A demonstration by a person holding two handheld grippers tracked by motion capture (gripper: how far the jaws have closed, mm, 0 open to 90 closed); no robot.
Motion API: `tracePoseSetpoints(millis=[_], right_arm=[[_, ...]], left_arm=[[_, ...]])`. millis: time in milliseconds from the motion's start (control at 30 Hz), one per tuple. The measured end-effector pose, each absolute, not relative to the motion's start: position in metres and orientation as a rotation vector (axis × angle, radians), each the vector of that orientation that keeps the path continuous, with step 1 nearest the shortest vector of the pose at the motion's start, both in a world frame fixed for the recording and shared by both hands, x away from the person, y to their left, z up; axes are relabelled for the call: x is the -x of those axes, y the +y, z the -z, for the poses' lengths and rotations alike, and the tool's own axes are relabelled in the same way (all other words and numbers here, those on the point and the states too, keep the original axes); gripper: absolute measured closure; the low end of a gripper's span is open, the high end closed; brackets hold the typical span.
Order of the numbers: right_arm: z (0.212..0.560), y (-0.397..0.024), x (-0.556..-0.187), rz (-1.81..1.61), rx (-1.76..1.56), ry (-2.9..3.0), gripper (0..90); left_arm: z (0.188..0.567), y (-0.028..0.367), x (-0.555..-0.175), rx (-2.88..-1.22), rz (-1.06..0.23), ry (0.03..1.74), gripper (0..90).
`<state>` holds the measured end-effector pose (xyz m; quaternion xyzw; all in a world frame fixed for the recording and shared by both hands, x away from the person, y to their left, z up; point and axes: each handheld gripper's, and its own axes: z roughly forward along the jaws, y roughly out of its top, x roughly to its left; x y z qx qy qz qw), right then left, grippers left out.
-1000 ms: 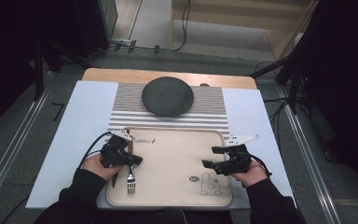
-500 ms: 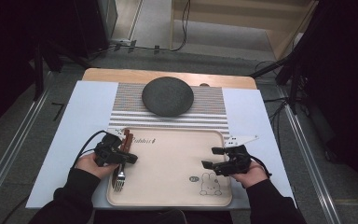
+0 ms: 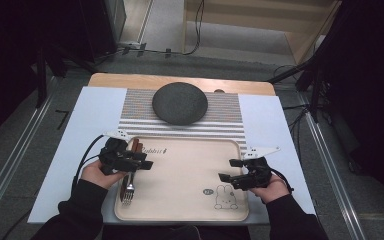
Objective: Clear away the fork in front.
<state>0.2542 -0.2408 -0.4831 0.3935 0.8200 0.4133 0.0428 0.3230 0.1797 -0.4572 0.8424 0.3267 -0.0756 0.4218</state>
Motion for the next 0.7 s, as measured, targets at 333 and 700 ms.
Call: tracePoseSetpoints(millis=[333, 700], right_arm=[[0.484, -0.246, -0.251, -1.258, -1.223, 2.492, 24.7], [0.484, -0.248, -0.248, -1.259, -1.238, 2.48, 24.7]], left_arm=[[0.444, 0.19, -0.316, -2.042, 0.142, 0.799, 39.4], [0.443, 0.201, -0.313, -2.043, 0.134, 0.794, 37.2]])
